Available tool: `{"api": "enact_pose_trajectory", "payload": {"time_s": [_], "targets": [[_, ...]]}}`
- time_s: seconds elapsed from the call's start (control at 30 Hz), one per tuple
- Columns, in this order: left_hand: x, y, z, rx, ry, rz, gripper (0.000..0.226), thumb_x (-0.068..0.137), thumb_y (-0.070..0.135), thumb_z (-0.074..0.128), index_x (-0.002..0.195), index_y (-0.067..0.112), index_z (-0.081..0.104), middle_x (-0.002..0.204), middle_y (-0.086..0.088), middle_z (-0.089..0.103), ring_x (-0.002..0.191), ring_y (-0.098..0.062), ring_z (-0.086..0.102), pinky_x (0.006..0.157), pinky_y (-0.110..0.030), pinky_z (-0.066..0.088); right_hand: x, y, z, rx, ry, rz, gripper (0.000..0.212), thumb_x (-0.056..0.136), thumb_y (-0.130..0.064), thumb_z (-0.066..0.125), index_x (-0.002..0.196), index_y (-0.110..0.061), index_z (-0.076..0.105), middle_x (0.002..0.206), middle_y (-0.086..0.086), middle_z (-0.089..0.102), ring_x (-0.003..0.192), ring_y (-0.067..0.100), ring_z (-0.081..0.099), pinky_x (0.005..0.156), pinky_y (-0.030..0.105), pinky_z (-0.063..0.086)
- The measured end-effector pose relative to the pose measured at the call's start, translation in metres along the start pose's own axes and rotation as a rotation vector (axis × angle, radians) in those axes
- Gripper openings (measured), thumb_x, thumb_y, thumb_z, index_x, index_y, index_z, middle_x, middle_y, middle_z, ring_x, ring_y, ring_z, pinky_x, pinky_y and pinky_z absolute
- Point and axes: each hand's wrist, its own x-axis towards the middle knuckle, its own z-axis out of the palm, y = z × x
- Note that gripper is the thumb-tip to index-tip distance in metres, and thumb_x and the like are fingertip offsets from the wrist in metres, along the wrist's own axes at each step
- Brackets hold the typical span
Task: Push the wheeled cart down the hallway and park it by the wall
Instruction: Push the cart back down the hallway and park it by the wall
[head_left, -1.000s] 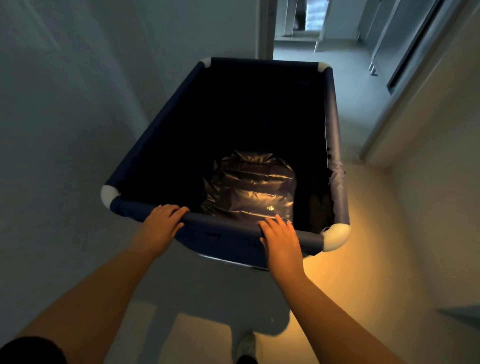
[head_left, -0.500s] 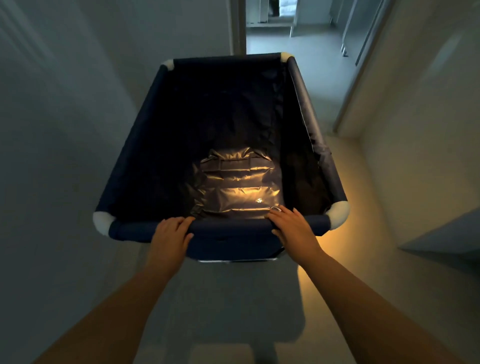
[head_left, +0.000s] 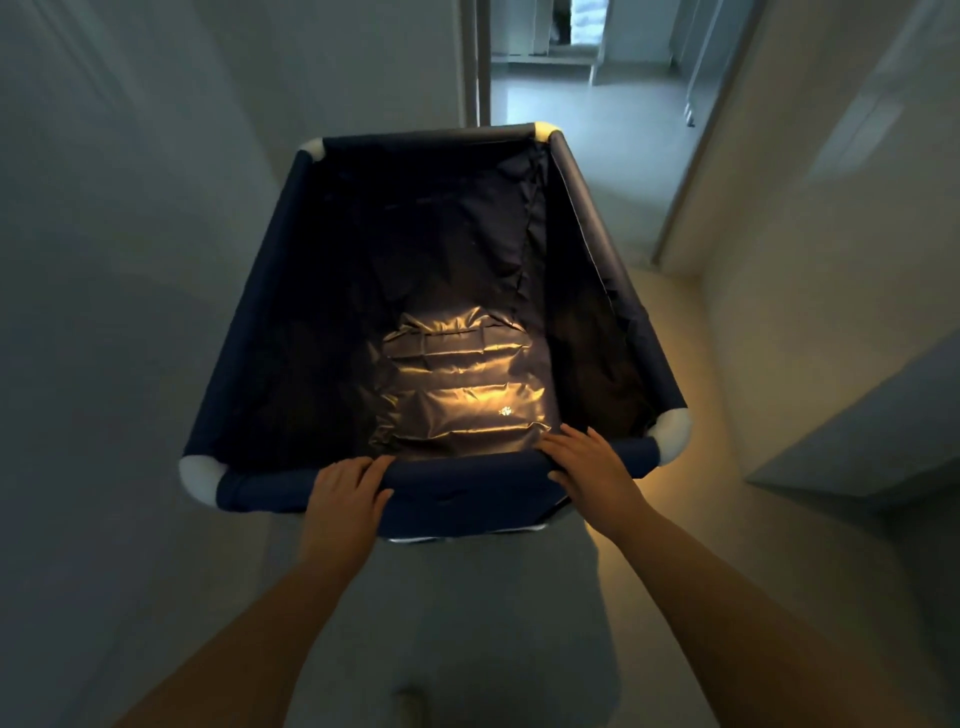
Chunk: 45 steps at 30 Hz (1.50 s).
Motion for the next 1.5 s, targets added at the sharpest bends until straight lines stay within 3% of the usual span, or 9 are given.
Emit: {"api": "enact_pose_trajectory", "payload": {"time_s": [0.27,0.43,0.53,0.67,0.9,1.07,1.33,1.5], "targets": [[-0.064,0.113,0.001,-0.037,0.001,-0.137,0.049,0.085,0.04,0.035,0.114,0.012,0.062,0.098,-0.011,0.066,0.087,-0.03,0.06,0.085,-0.036,0.036,-0.081,0.068,-0.026,0.035,-0.058,-0.08,0.039,0.094,-0.018,0.047,0.133,-0.023,0.042,0.144,-0.001,0.044,0.139,0.018,0.025,0.116,0.037,0.007],[-0.095,0.189,-0.004,-0.095,-0.026,-0.182,0.064,0.097,0.047,0.012,0.115,0.01,0.062,0.1,-0.01,0.066,0.088,-0.03,0.061,0.088,-0.036,0.034,-0.123,0.118,-0.044,0.013,-0.087,-0.129,0.038,0.095,-0.021,0.047,0.133,-0.023,0.043,0.143,-0.001,0.044,0.139,0.019,0.027,0.115,0.034,0.007],[-0.104,0.229,-0.003,-0.107,-0.013,-0.2,0.061,0.097,0.046,0.014,0.115,0.012,0.062,0.1,-0.008,0.067,0.089,-0.029,0.061,0.089,-0.036,0.034,-0.138,0.15,-0.054,-0.011,-0.081,-0.166,0.039,0.095,-0.022,0.048,0.133,-0.026,0.042,0.143,-0.002,0.044,0.139,0.017,0.028,0.113,0.032,0.008],[-0.105,0.274,0.007,-0.105,0.006,-0.216,0.043,0.088,0.036,0.037,0.117,0.012,0.06,0.102,-0.007,0.067,0.091,-0.027,0.06,0.091,-0.037,0.034,-0.148,0.188,-0.069,-0.045,-0.115,-0.198,0.038,0.095,-0.023,0.049,0.132,-0.028,0.043,0.143,-0.003,0.044,0.139,0.017,0.028,0.113,0.033,0.009],[-0.06,0.337,0.025,-0.035,0.036,-0.293,0.044,0.088,0.035,0.037,0.121,0.012,0.056,0.105,-0.009,0.064,0.094,-0.028,0.058,0.093,-0.038,0.033,-0.114,0.252,-0.105,-0.046,-0.165,-0.236,0.038,0.096,-0.021,0.047,0.133,-0.026,0.042,0.147,-0.001,0.039,0.141,0.021,0.021,0.115,0.038,0.008],[-0.021,0.359,0.034,-0.007,0.067,-0.343,0.044,0.089,0.036,0.036,0.121,0.012,0.056,0.106,-0.009,0.064,0.095,-0.028,0.057,0.094,-0.038,0.033,-0.076,0.286,-0.117,-0.06,-0.16,-0.275,0.04,0.095,-0.017,0.047,0.133,-0.025,0.041,0.148,0.0,0.037,0.142,0.023,0.02,0.116,0.042,0.009],[0.027,0.341,0.037,0.023,0.07,-0.389,0.044,0.088,0.035,0.035,0.12,0.012,0.056,0.105,-0.01,0.064,0.094,-0.029,0.058,0.093,-0.041,0.038,-0.016,0.294,-0.116,-0.074,-0.147,-0.325,0.04,0.094,-0.018,0.048,0.133,-0.025,0.041,0.148,0.0,0.038,0.141,0.025,0.021,0.116,0.043,0.009],[0.063,0.304,0.043,0.014,0.101,-0.39,0.037,0.088,0.028,0.058,0.121,0.012,0.054,0.109,-0.01,0.064,0.098,-0.029,0.057,0.094,-0.044,0.042,0.033,0.282,-0.115,-0.085,-0.161,-0.301,0.041,0.095,-0.016,0.047,0.134,-0.024,0.039,0.15,0.001,0.035,0.142,0.026,0.019,0.116,0.044,0.008]]}}
